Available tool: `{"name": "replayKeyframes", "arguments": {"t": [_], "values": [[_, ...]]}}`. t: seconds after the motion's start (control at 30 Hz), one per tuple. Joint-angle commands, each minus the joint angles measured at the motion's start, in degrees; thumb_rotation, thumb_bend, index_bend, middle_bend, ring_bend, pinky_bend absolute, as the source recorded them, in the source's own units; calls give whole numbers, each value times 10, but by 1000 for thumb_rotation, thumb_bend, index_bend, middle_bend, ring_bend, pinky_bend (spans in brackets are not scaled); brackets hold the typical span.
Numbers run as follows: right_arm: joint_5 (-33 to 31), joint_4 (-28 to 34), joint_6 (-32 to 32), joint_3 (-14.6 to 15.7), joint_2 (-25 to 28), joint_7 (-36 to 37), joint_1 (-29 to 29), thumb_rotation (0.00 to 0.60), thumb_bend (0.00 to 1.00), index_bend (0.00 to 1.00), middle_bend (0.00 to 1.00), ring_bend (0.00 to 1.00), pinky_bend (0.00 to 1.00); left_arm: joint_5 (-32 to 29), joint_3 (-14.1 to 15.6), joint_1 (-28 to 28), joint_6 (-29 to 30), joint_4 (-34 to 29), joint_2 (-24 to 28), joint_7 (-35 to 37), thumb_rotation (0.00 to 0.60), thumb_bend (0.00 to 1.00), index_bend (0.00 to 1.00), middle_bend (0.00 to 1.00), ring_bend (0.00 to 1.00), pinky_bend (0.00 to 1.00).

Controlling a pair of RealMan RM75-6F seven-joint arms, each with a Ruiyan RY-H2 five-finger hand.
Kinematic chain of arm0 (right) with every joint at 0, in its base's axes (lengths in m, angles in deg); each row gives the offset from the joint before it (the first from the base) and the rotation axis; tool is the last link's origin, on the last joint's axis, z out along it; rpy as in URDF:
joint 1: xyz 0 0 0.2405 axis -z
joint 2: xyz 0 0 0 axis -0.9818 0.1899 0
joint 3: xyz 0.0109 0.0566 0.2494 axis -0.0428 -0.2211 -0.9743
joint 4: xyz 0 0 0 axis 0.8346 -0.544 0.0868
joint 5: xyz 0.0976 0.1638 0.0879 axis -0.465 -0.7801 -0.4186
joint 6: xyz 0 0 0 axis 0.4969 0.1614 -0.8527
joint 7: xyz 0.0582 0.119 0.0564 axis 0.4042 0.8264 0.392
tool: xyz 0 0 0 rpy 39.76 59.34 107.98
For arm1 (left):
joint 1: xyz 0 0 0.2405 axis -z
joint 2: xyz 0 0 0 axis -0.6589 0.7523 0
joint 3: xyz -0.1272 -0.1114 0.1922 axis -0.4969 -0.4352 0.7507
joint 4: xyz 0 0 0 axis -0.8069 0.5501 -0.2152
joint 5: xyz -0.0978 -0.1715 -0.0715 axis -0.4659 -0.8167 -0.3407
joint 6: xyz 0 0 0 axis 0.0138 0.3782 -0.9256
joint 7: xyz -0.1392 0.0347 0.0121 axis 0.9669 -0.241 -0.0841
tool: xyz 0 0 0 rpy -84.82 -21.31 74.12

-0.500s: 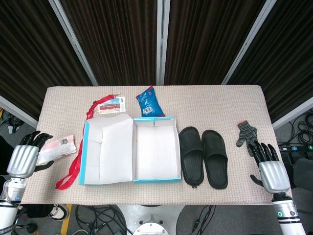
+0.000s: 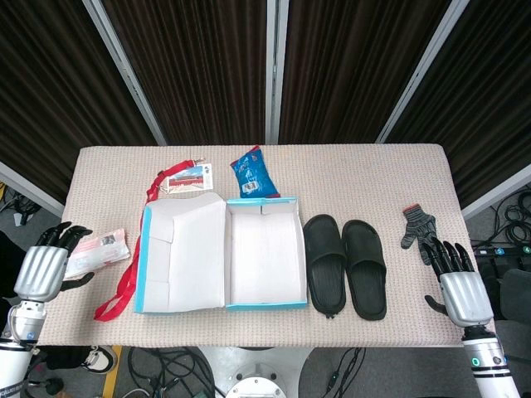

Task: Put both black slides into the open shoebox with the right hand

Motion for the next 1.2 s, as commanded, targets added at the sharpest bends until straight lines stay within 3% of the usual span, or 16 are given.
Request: {"name": "replayKeyframes", "arguments": {"t": [0.03,0.33,0.63,0.83,1.07,1.2], "values": [[0,4,1,-2,2,-1,-2,600,33,0,0,0,0,0,0,0,0,0,0,4,600,115,239,229,124,190],[-9,43,28,-16,25,-9,-25,600,33,0,0,0,0,3,3,2,-5,6,-1,14,600,115,239,229,124,190],[-84,123,186,-45,93,34,-106,600,35,0,4,0,0,9,4,2,0,15,-8,11,600,116,239,229,123,188],[-167,134,328,-69,105,67,-186,600,50,0,29,0,0,11,7,4,-4,18,-8,12,600,116,239,229,124,188],[-258,140,387,-87,99,15,-259,600,49,0,40,0,0,11,6,5,-5,19,-5,16,600,116,239,229,124,187],[-344,132,421,-84,91,-29,-314,600,53,0,57,0,0,12,7,4,-5,19,-4,24,600,116,239,229,124,188]]}}
